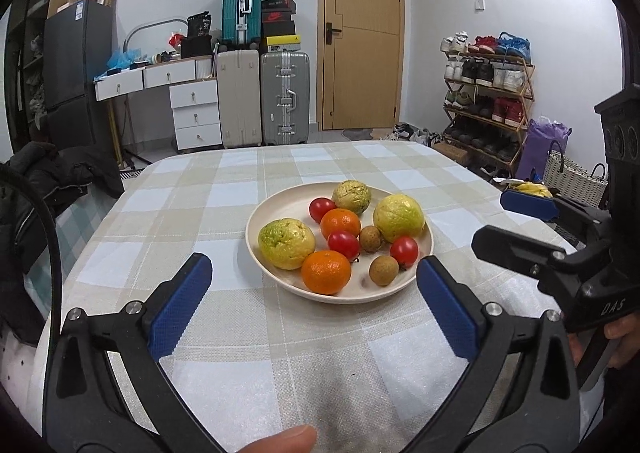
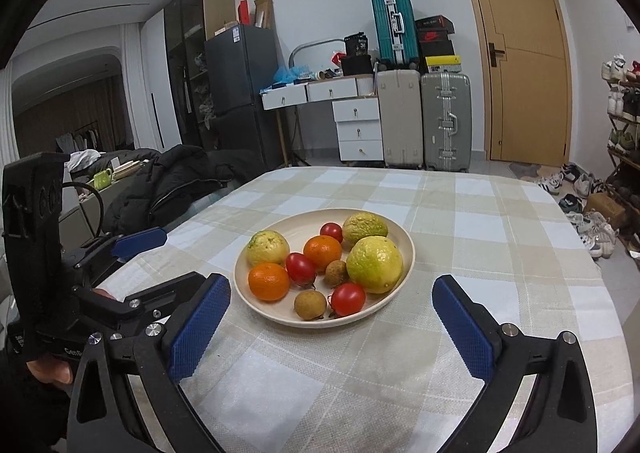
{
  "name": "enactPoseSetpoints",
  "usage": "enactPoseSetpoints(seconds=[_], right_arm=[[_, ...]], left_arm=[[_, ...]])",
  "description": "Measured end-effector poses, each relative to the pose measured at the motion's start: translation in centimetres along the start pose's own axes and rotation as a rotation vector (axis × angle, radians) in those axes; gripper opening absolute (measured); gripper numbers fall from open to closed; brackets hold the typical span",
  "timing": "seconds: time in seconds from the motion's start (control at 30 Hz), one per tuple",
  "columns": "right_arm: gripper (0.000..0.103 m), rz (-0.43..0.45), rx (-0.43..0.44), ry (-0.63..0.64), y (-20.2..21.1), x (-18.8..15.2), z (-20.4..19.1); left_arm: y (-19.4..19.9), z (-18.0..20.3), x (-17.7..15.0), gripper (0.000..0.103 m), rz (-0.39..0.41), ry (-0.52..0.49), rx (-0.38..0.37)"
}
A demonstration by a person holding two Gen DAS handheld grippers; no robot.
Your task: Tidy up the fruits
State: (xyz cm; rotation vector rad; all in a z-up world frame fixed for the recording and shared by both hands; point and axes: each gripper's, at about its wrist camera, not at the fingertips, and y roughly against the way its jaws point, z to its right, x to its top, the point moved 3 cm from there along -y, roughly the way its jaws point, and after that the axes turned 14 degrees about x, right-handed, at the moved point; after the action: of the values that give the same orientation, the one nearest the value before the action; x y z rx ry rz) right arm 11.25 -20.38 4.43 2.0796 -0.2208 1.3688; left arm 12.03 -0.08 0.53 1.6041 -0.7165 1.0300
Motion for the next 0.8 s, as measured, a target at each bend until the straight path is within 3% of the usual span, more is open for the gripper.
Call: enactPoseSetpoints(seconds=[0.5, 0.8], right_arm=[[0.103, 0.087, -0.021, 0.067, 1.4, -0.3, -1.1], [0.103, 0.088, -0.027, 0.076, 1.5, -0.3, -1.3]], left_arm=[[1.8, -1.0, -0.2, 0.102, 0.046, 0.017, 0.003], [1.5, -0.9, -0.1, 0.102, 0.046, 0.010, 0.003]])
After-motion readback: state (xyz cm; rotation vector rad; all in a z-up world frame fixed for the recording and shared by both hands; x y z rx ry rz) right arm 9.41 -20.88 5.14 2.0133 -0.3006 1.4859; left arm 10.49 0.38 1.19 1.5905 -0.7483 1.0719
